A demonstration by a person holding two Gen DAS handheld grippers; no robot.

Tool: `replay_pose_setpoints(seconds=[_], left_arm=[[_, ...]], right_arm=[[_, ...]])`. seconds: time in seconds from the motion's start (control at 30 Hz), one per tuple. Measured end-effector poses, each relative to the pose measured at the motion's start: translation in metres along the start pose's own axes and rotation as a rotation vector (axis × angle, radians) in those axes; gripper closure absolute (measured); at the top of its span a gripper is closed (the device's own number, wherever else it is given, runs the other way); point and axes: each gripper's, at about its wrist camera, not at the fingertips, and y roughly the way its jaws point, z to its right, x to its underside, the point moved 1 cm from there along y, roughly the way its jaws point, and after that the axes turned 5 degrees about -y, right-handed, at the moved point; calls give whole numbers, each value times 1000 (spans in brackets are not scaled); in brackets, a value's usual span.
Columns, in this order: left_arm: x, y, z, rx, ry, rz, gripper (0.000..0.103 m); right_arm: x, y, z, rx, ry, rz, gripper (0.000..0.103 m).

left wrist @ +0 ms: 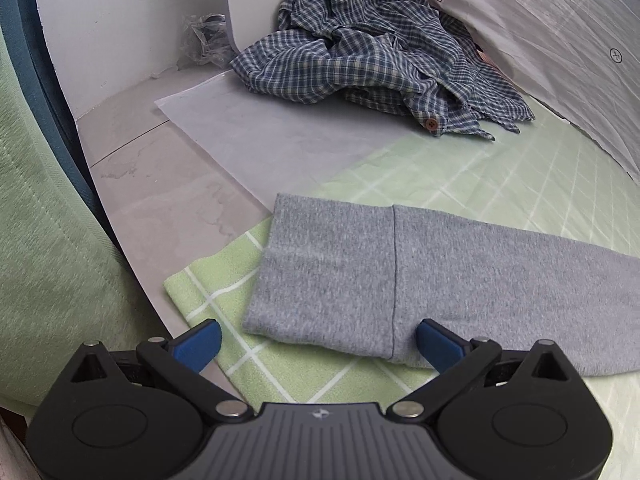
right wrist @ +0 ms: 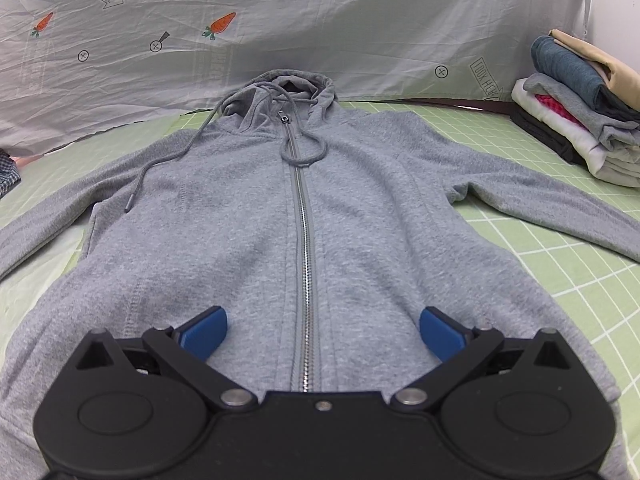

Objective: Fold clothes

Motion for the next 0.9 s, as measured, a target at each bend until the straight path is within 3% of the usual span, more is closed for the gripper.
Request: replay_pose_setpoints(seconds=[0.13,0.27,0.43,0.47,0.6,0.7,0.8,0.9], left_arm=[[2,-2,11,-8,55,27,24],[4,-6,25,16,114,40,54],[5,-16,48,15,198,67,82],[5,-19,52,26,212,77,93],[-4,-31,79,93,253,98,94],[-7,-42,113,210,278,104,94],[-2,-55,160,343,358,112,94],[12,-75,210,566,450,96,93]], right_arm=[[0,0,0,1,1,0,0],[0,0,0,1,1,1,0],[0,0,0,0,1,1,0],[0,0,0,-1,1,1,0],[0,0,1,-5,0,2,0],[1,1,2,-7,0,3,0],[0,1,2,-10,0,3,0],[0,1,2,-14,-1,3,0]])
